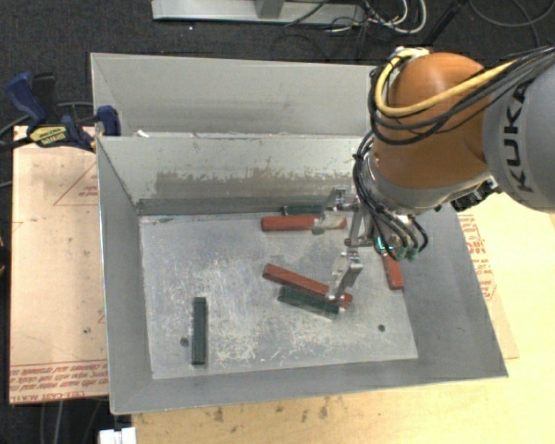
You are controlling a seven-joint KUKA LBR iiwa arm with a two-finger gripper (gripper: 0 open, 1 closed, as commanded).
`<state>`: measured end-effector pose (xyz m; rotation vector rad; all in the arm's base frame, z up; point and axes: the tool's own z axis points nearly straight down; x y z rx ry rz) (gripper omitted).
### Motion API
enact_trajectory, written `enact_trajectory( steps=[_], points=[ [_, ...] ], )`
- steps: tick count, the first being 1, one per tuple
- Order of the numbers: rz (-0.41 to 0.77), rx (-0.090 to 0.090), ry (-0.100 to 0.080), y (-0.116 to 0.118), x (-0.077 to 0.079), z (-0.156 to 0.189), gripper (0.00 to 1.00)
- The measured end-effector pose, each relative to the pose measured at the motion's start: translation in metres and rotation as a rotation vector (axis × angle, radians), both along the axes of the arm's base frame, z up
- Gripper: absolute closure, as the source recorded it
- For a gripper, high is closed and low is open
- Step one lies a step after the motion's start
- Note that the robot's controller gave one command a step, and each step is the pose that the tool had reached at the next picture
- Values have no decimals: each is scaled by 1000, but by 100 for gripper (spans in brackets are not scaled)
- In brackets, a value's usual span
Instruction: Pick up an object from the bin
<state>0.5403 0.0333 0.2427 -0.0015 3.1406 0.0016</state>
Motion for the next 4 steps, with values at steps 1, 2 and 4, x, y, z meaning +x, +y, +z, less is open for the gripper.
enact_trajectory(
  steps=[1,2,4],
  points=[
    [66,0,-7,-1,6,-33,0],
    [-10,0,-4,9,-2,-107,0],
    [83,6,-22,-7,26,-159,100]
  ],
)
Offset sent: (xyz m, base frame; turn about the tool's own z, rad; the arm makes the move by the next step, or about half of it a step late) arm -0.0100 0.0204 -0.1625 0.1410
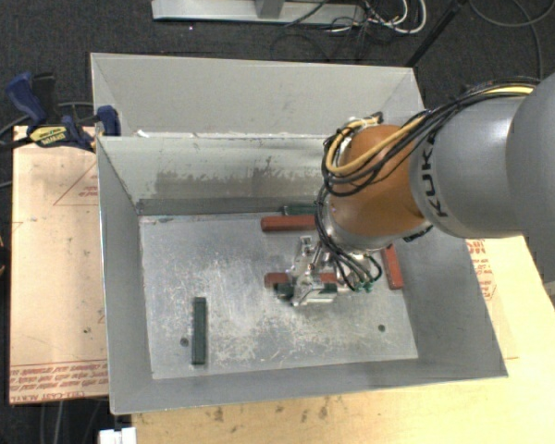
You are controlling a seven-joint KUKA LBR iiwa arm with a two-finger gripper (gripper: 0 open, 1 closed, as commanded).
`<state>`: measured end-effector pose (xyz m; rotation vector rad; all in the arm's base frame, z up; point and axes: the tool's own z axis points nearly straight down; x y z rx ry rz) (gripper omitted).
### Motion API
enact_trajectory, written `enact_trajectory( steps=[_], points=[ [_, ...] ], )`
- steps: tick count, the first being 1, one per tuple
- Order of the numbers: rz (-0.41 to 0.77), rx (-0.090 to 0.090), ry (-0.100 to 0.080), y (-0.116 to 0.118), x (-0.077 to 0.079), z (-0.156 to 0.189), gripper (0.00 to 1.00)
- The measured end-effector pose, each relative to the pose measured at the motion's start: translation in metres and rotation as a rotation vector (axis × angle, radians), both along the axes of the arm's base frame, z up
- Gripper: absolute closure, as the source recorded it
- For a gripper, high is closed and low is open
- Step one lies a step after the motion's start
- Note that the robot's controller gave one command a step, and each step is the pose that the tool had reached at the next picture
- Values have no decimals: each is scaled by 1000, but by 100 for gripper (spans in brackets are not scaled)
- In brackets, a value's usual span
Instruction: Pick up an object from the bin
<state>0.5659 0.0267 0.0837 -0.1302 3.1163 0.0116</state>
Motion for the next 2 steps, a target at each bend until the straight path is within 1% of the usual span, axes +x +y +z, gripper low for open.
enact_trajectory(
  steps=[1,2],
  points=[
    [-2,-3,15,-2,-5,12,100],
    [-65,-6,18,-2,8,43,0]
  ],
)
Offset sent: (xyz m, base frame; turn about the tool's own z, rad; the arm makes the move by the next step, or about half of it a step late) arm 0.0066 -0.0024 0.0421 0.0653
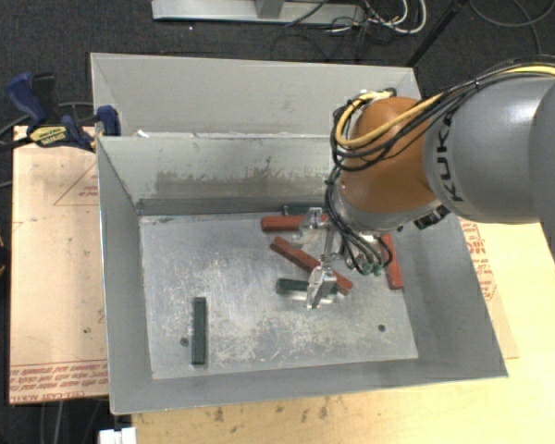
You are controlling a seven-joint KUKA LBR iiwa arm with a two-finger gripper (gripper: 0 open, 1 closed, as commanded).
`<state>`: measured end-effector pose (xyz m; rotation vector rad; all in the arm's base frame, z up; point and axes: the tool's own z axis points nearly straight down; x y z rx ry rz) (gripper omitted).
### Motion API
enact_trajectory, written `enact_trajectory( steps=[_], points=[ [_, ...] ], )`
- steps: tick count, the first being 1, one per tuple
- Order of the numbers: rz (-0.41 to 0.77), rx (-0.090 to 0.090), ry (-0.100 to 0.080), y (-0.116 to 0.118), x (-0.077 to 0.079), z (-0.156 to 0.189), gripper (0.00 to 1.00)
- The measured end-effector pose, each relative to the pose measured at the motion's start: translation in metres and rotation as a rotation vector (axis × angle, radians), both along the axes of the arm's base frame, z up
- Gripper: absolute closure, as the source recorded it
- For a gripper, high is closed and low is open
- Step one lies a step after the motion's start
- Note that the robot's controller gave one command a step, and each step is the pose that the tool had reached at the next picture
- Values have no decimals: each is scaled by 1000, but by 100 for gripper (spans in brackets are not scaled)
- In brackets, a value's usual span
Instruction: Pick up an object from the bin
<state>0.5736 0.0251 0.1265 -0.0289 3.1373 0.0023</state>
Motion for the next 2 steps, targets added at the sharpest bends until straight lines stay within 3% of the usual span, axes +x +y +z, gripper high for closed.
enact_trajectory(
  steps=[1,2],
  points=[
    [0,0,2,0,-1,-1,0],
    [32,1,-8,3,-1,-48,100]
  ],
)
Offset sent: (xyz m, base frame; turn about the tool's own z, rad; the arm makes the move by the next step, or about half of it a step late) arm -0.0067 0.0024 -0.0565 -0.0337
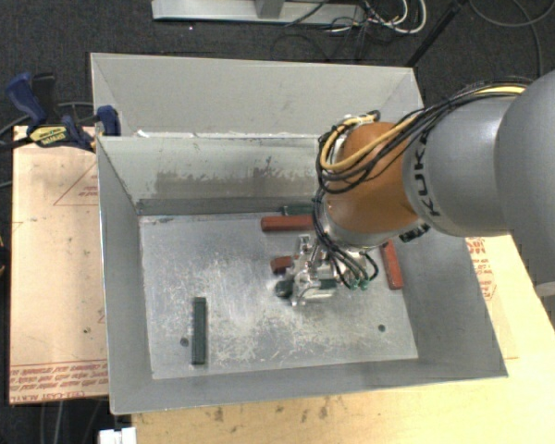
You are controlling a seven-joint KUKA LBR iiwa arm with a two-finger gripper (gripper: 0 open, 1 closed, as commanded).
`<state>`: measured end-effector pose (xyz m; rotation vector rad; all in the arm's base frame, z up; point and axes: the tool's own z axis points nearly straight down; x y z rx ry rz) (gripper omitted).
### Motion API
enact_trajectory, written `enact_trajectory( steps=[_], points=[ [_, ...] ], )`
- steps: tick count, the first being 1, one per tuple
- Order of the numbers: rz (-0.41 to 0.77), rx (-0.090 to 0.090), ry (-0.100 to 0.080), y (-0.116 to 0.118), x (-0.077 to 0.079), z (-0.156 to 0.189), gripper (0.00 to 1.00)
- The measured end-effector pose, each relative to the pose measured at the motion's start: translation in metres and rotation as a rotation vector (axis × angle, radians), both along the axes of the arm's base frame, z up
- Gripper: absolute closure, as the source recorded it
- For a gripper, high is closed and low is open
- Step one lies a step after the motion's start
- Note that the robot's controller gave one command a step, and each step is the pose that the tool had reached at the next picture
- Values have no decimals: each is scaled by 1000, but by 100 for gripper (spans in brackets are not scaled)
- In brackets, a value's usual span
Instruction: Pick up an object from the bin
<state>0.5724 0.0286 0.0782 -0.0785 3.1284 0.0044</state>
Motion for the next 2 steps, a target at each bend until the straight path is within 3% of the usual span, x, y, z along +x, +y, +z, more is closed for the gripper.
enact_trajectory(
  steps=[1,2],
  points=[
    [0,0,0,0,0,0,100],
    [67,-3,7,-1,18,127,100]
  ],
)
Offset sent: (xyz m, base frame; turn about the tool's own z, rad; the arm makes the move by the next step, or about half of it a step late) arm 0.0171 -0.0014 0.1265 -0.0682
